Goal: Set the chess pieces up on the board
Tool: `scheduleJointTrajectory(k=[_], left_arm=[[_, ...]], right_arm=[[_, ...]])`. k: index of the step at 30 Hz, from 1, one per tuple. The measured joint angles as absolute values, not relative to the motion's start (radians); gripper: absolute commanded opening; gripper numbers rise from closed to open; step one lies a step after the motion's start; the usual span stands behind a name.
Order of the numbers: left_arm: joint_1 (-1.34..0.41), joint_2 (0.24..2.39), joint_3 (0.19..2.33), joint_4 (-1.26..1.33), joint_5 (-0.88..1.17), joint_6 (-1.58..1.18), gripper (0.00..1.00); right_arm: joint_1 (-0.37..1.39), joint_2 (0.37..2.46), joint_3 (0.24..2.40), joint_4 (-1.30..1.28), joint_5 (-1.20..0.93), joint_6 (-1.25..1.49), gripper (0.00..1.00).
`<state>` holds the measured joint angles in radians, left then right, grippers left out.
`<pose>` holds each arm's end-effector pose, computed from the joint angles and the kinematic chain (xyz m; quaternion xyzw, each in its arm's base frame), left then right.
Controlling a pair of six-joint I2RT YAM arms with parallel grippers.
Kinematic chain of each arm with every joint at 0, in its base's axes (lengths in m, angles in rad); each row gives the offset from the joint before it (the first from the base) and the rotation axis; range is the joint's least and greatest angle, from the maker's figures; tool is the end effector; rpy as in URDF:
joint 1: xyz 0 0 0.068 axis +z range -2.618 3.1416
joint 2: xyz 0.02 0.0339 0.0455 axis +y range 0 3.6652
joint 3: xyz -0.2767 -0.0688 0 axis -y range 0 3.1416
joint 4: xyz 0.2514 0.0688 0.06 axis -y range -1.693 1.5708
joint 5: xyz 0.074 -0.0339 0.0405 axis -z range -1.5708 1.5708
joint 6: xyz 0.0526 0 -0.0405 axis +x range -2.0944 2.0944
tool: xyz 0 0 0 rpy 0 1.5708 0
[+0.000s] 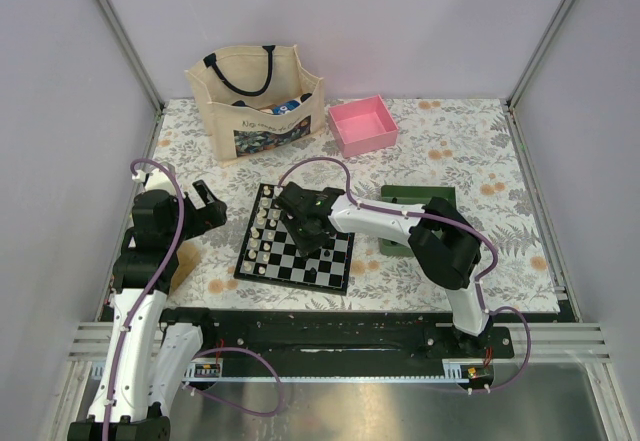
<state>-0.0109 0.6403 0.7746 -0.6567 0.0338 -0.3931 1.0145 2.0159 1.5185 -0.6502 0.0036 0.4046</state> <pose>0.1489 -0.0034 0.3088 -0.1561 0.8515 -0.1147 0.4873 0.2329 0.3741 0.1806 -0.2932 0.9327 0.1355 0.1605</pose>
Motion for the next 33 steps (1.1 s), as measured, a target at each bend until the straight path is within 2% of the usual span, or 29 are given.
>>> scheduleJointTrajectory(k=[10, 33], left_arm=[[-0.008, 0.64, 0.775, -0.657, 0.037, -0.393, 0.99], [-0.007, 0.64, 0.775, -0.657, 0.042, -0.393, 0.99]], right_arm=[[1.015, 2.016, 1.518, -0.651, 0.006, 0.403, 0.2], [1.015, 1.887, 1.371, -0.649, 0.044, 0.402, 0.2]])
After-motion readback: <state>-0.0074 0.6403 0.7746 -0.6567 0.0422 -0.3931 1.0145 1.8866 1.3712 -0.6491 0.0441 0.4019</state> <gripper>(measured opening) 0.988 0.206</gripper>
